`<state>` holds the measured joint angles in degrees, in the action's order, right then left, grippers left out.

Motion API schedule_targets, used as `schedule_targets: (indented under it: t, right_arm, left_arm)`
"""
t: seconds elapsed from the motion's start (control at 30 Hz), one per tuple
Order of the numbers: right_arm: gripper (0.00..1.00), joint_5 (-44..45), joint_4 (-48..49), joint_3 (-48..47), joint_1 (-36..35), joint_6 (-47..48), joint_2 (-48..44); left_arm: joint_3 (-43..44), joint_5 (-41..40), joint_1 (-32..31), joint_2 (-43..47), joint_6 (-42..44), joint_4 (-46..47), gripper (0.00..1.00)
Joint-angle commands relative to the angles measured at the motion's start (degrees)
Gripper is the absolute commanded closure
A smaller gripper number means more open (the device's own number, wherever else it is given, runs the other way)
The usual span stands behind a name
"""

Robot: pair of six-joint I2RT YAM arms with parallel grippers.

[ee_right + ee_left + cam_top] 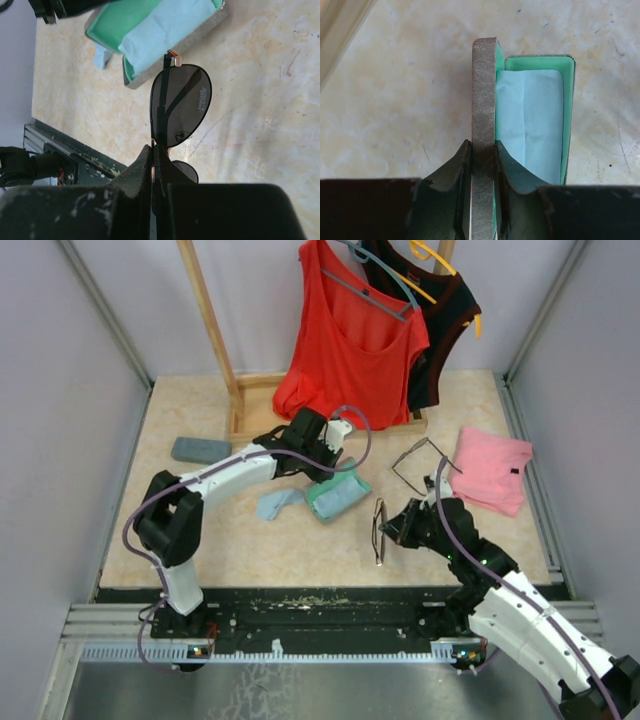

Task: Organize the sunglasses
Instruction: Adjust the sunglasses case at the center of the board.

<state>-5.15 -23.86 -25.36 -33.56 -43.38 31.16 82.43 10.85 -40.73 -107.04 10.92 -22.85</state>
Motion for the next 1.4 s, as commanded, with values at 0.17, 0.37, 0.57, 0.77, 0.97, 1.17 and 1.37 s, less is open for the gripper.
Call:
schedule_targets:
  t: [0.17, 0.37, 0.57, 0.77, 0.97, 1.17, 1.37]
  right_arm:
    - [1.0, 0.1, 13.9, 0.9, 0.4, -5.0, 1.5]
    - [1.0, -1.0, 19.0, 2.0, 0.4, -8.0, 3.2]
    - [1.0, -3.7, 26.0, 3.7, 0.4, -11.7, 6.2]
    - [1.0, -8.1, 34.8, 3.5, 0.4, -14.2, 13.9]
    - [1.0, -10.7, 43.7, 1.6, 0.4, -15.4, 23.3]
    - [1.0, -12.2, 49.8, -0.8, 0.4, -15.4, 32.1]
    - [1.0, -13.6, 57.2, -3.2, 0.4, -16.6, 40.8]
  left_arm:
    - [-14.5, -16.5, -1.7, 11.7, -27.5, 7.8, 0.87]
    - [-20.4, -27.0, -4.5, 14.7, -36.3, 9.1, 0.89]
    - [-24.6, -33.7, -7.4, 17.6, -44.2, 9.9, 0.86]
    - [-26.7, -34.0, -8.4, 18.9, -46.0, 11.3, 0.82]
    - [-27.1, -33.0, -8.6, 18.8, -45.7, 12.1, 0.76]
    - [-27.8, -31.7, -8.7, 19.2, -45.5, 13.2, 0.73]
    - [-28.0, -31.7, -8.8, 19.3, -44.9, 13.4, 0.72]
